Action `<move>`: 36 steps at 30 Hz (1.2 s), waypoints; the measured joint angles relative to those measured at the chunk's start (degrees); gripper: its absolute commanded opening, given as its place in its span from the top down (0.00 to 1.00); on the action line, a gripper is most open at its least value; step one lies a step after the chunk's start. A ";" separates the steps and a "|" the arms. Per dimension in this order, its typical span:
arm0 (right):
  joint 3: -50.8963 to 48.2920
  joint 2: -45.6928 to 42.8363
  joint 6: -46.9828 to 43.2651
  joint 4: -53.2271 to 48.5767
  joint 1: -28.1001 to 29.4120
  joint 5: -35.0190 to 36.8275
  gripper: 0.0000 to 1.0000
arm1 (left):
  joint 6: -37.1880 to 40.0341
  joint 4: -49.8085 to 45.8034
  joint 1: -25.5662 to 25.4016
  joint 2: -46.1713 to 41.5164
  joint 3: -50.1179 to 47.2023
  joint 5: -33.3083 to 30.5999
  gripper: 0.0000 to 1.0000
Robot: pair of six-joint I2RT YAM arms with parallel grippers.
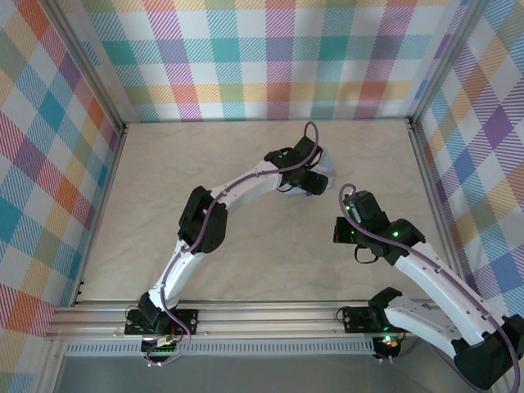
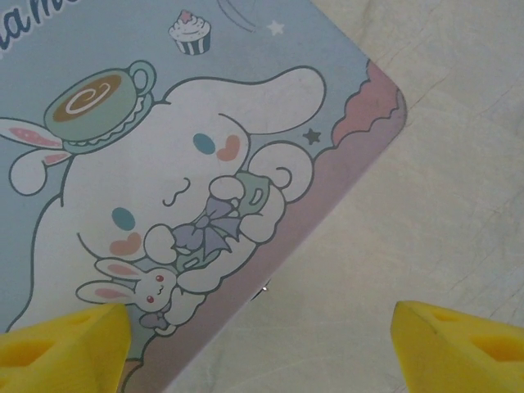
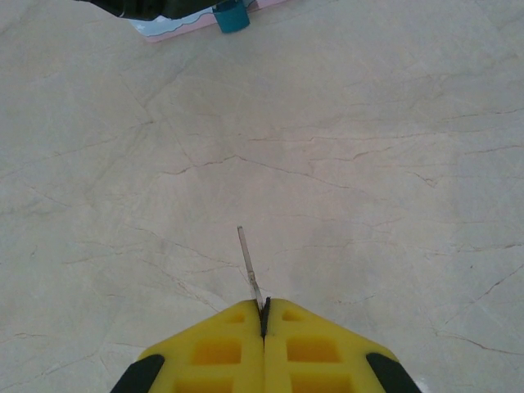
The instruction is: Unlock a padlock with a key
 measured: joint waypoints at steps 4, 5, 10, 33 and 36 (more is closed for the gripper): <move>0.00 0.31 0.00 -0.04 -0.61 -0.13 0.97 | 0.57 2.89 -0.02 -2.03 -4.33 -0.61 0.17; 0.00 0.33 0.00 -0.09 -0.87 -0.22 0.97 | 0.66 3.56 -0.02 -3.19 -6.32 -0.81 0.17; 0.00 0.33 -0.02 -0.26 -1.88 -0.85 0.97 | 0.74 5.97 -0.02 -9.73 -16.68 -1.64 0.17; -0.66 4.70 -1.14 6.29 -2.86 -11.50 0.98 | -5.84 13.11 6.19 -35.06 -51.60 -4.28 0.15; -1.51 5.35 -1.16 8.20 -2.86 -13.62 0.98 | -5.05 12.90 8.50 -34.34 -50.14 -3.87 0.15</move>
